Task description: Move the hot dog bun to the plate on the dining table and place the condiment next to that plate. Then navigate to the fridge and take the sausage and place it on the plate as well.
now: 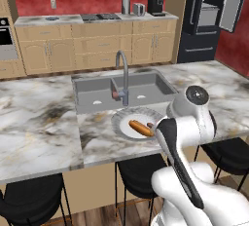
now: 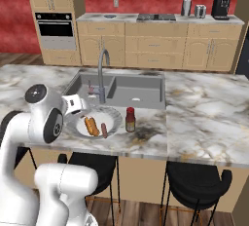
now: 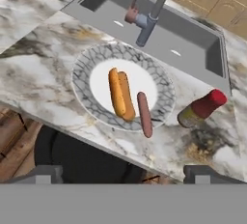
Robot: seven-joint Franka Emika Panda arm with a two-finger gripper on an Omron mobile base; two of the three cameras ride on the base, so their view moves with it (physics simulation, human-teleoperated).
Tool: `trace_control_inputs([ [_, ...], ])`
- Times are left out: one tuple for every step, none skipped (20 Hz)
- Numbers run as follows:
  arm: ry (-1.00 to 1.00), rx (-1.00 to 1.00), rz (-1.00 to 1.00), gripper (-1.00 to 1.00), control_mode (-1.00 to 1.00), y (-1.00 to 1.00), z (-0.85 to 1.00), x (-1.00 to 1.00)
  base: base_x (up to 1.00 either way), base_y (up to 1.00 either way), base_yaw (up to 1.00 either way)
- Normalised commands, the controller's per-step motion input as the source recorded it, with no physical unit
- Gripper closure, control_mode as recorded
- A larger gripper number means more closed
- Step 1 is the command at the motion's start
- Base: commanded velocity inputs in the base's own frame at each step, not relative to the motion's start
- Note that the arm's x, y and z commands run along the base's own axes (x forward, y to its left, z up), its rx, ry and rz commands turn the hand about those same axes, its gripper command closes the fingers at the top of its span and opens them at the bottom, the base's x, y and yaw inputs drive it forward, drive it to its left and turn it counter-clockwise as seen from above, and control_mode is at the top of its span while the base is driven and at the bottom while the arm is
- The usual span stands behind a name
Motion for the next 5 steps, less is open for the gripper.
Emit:
trace_control_inputs([
  [-0.1,0.0,-0.02,-1.0,-1.0,0.0,0.63,-0.56,0.0,0.0,0.0],
  [-0.09,0.0,-0.01,-1.0,-1.0,0.0,0.66,-0.54,0.0,0.0,0.0],
  [-0.08,0.0,-0.01,-1.0,-1.0,0.0,0.65,-0.52,0.0,0.0,0.0],
  [-0.07,0.0,0.0,-1.0,-1.0,0.0,0.59,-0.49,0.0,0.0,0.0],
  [-0.07,0.0,0.0,-1.0,-1.0,0.0,0.57,-0.47,0.0,0.0,0.0],
])
